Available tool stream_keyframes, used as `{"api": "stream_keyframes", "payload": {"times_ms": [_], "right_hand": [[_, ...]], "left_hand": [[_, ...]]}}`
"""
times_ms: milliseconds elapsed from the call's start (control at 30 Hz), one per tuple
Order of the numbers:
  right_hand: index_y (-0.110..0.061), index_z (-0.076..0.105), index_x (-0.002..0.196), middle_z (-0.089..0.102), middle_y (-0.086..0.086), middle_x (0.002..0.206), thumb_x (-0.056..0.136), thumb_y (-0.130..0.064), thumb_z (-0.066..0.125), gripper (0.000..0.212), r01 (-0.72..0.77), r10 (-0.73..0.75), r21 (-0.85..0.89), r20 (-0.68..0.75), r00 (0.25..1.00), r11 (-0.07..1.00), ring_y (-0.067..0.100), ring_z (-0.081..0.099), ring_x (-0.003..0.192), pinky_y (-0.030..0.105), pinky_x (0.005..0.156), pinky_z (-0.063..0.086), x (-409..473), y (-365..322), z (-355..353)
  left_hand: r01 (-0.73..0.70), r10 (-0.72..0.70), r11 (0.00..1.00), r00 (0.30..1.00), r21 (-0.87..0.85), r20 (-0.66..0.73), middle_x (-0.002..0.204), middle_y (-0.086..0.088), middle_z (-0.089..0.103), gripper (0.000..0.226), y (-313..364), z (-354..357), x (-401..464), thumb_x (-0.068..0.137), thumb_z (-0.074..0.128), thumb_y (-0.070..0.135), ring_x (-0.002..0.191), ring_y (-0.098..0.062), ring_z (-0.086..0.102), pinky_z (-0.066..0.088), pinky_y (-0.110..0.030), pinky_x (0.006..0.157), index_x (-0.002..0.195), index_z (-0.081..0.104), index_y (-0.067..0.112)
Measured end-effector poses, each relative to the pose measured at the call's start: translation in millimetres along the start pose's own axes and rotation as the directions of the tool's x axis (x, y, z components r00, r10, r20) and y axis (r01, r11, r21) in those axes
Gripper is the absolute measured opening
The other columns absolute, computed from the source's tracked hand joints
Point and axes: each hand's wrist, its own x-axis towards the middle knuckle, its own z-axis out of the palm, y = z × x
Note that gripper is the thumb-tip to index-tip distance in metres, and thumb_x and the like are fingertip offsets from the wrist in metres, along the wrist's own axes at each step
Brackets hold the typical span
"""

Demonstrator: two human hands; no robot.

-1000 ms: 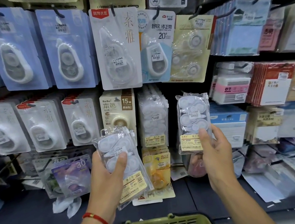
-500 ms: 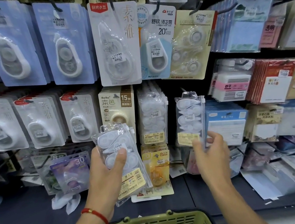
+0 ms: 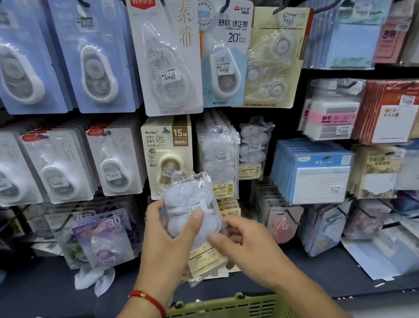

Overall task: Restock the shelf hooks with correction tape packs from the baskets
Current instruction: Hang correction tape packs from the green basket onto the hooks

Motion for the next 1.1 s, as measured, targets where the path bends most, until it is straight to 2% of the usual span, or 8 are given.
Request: {"api": "stream_keyframes", "payload": {"times_ms": [200,367,467,767,833,933,1000,1100], "right_hand": [[-0.019,0.055,0.102,0.059,0.025,0.096,0.109,-0.032,0.054,0.015,0.023,0.023,0.139,-0.325,0.946,0.990,0.023,0.058,0.061,0.043,0.051,0.055,6,8,-19],[-0.033,0.058,0.091,0.067,0.005,0.087,0.108,-0.041,0.053,0.020,0.091,0.074,0.253,-0.576,0.814,0.963,0.021,0.055,0.045,0.027,0.043,0.048,9,6,-42],[-0.021,0.059,0.092,0.066,0.022,0.092,0.108,-0.041,0.055,0.025,0.124,0.086,0.301,-0.598,0.797,0.946,0.024,0.052,0.046,0.028,0.041,0.048,11,9,-49],[-0.022,0.064,0.093,0.075,0.004,0.082,0.107,-0.041,0.057,0.024,0.152,0.111,0.343,-0.637,0.763,0.927,0.021,0.067,0.053,0.035,0.051,0.058,14,10,-53],[-0.018,0.066,0.105,0.077,0.004,0.093,0.105,-0.045,0.058,0.028,0.102,0.122,0.298,-0.649,0.751,0.949,0.023,0.073,0.073,0.040,0.064,0.061,13,12,-54],[-0.020,0.055,0.139,0.062,-0.002,0.134,0.102,-0.048,0.060,0.047,-0.233,0.131,-0.058,-0.686,0.715,0.971,0.023,0.056,0.125,0.047,0.104,0.048,10,20,-58],[-0.020,0.058,0.137,0.059,0.000,0.137,0.102,-0.037,0.062,0.038,-0.239,0.066,-0.176,-0.659,0.749,0.955,0.019,0.053,0.129,0.041,0.110,0.043,7,18,-55],[-0.029,0.071,0.106,0.073,-0.010,0.107,0.102,-0.029,0.065,0.007,-0.085,0.044,-0.079,-0.423,0.905,0.993,0.002,0.066,0.099,0.028,0.089,0.051,6,8,-42]], "left_hand": [[0.067,-0.068,0.997,0.998,0.042,0.004,0.114,0.012,0.075,0.047,-5,-10,5,0.095,0.069,0.006,0.098,-0.002,0.071,0.055,-0.032,0.088,0.120,0.056,0.044],[0.075,-0.074,0.993,0.997,0.094,-0.011,0.115,0.009,0.075,0.057,-6,-20,7,0.093,0.063,-0.005,0.101,-0.010,0.073,0.057,-0.037,0.092,0.123,0.055,0.042],[0.082,-0.080,0.992,0.997,0.094,-0.025,0.116,0.009,0.074,0.057,-5,-23,8,0.094,0.064,-0.005,0.103,-0.014,0.073,0.057,-0.043,0.097,0.127,0.054,0.040],[0.056,-0.054,0.996,0.998,0.064,-0.029,0.122,0.008,0.073,0.059,-1,-20,5,0.092,0.064,-0.007,0.104,-0.010,0.073,0.056,-0.050,0.103,0.120,0.055,0.043],[0.046,-0.045,0.997,0.999,0.059,-0.023,0.122,0.008,0.073,0.060,0,-19,5,0.092,0.064,-0.007,0.102,-0.007,0.073,0.056,-0.049,0.102,0.119,0.055,0.045],[0.029,-0.028,0.998,1.000,0.048,-0.012,0.120,0.009,0.074,0.060,-1,-18,5,0.092,0.064,-0.007,0.103,-0.009,0.073,0.056,-0.050,0.102,0.118,0.056,0.047],[0.019,-0.020,0.999,1.000,0.031,0.008,0.118,0.008,0.076,0.055,-3,-17,5,0.095,0.063,-0.004,0.107,-0.013,0.073,0.056,-0.050,0.102,0.120,0.058,0.046],[0.014,-0.013,1.000,0.998,-0.018,0.062,0.119,0.010,0.077,0.045,-2,-14,4,0.102,0.062,0.006,0.111,-0.014,0.073,0.057,-0.045,0.098,0.121,0.061,0.046]]}}
